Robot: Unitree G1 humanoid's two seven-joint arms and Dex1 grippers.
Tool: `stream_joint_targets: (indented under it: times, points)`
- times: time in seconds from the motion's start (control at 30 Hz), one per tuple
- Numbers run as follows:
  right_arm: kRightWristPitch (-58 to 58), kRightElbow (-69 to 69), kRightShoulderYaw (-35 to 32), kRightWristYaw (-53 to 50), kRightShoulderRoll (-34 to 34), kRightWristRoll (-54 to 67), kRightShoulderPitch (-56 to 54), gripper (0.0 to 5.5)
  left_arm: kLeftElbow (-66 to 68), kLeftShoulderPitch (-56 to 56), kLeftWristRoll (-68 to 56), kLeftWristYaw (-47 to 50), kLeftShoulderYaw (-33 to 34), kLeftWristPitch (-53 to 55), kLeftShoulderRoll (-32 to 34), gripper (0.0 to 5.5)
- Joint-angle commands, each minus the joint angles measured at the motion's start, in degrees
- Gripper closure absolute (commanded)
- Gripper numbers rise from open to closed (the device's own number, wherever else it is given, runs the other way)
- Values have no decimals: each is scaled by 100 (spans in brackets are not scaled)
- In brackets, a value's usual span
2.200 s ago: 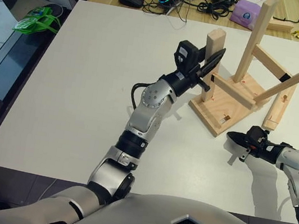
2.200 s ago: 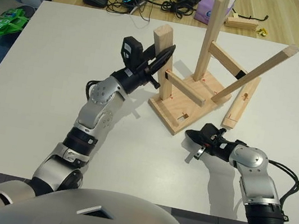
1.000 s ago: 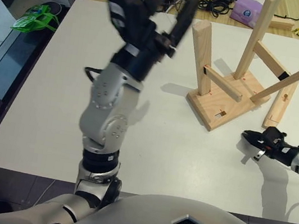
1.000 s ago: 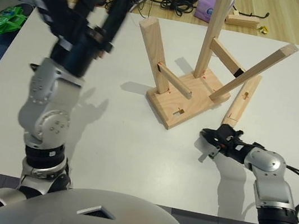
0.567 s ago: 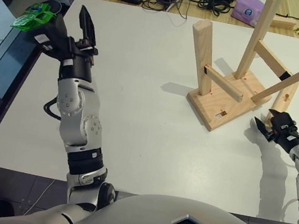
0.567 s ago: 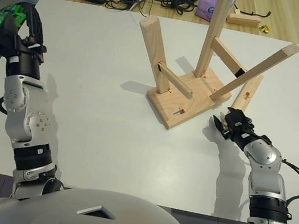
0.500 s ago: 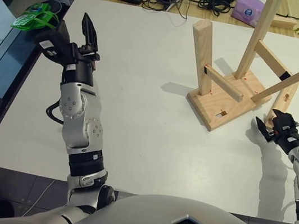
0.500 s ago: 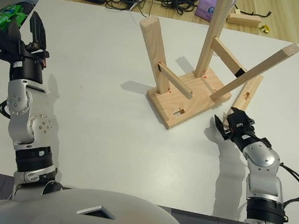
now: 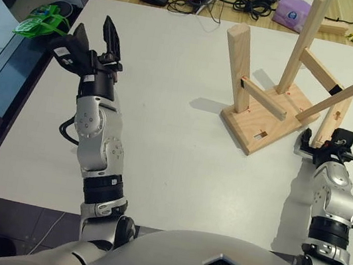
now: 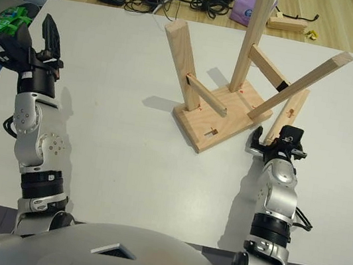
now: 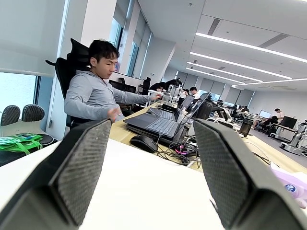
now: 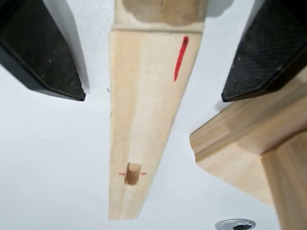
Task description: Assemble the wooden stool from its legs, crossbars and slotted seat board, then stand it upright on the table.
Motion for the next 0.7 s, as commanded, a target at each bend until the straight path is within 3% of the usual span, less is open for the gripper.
stream_joint_targets:
  times: [0.03, 0.1, 0.3, 0.53, 0.7]
  points:
    - [828, 509, -289, -64, 238, 406, -106, 12, 100, -96, -27, -10, 4, -32, 45, 229]
    - [1011, 559, -414, -95, 271, 525, -206, 12, 124, -121, -33, 1, 19, -36, 51, 229]
    - [1270, 558, -781, -349, 503, 779, -268, 130, 306, -263, -171, -141, 66, 87, 165, 229]
    - [1001, 357, -792, -504, 421, 670, -254, 259, 1213, 49, 351, -918, -1031, 429, 243, 229]
    - [1096, 380, -899, -502, 444, 804, -323, 336, 1248, -70, 337, -803, -924, 357, 218, 229]
